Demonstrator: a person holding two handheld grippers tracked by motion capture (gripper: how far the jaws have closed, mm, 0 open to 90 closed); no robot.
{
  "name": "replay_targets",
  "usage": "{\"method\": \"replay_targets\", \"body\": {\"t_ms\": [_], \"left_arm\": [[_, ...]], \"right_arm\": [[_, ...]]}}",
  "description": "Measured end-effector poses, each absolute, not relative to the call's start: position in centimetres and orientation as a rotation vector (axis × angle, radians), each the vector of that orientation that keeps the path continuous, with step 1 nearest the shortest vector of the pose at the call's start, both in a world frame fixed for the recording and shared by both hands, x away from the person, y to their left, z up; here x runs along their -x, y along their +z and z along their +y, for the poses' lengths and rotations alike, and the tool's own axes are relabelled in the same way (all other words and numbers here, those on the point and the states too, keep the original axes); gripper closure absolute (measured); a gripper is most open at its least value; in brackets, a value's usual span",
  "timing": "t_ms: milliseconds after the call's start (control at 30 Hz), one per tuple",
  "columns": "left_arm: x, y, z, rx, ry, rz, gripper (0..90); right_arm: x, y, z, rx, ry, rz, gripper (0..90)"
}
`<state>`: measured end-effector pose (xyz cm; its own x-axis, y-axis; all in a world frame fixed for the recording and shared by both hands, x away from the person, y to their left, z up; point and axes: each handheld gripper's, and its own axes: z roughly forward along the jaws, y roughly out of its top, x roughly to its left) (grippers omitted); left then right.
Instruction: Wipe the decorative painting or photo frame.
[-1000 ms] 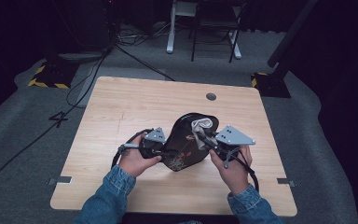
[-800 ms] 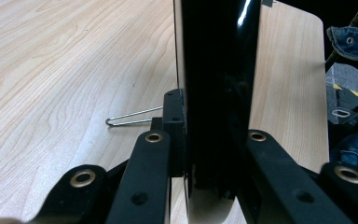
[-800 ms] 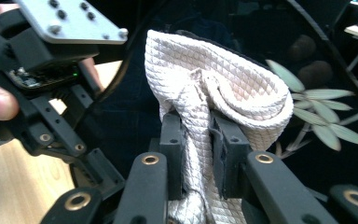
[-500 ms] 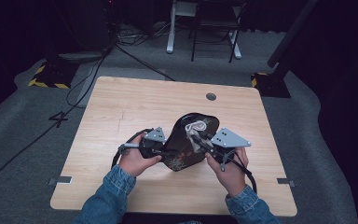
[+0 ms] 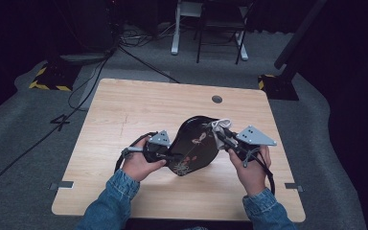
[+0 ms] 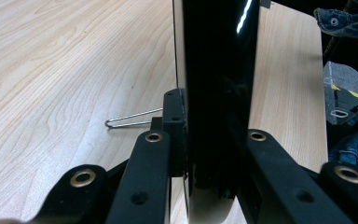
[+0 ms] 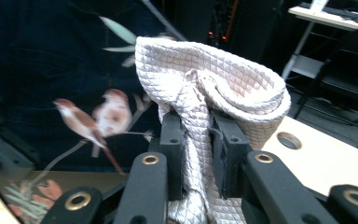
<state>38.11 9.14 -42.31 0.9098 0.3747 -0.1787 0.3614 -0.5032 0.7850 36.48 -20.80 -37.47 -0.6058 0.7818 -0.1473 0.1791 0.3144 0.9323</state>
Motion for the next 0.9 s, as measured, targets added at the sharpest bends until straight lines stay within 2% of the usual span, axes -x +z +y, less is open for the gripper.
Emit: {"method": "replay_targets", "body": {"t_ms": [233,900], "left_arm": [[-38.1,-42.3,9.2,-2.149,0.018,0.524,79.9],[-38.1,-42.3,9.1,-2.147,0.014,0.537,79.9]], "right_arm": [[-36.5,-37.6,-20.9,-0.867,1.296,1.974,76.2],[-34.3,-38.8,-15.2,-0.663,1.319,2.149,75.8]]}}
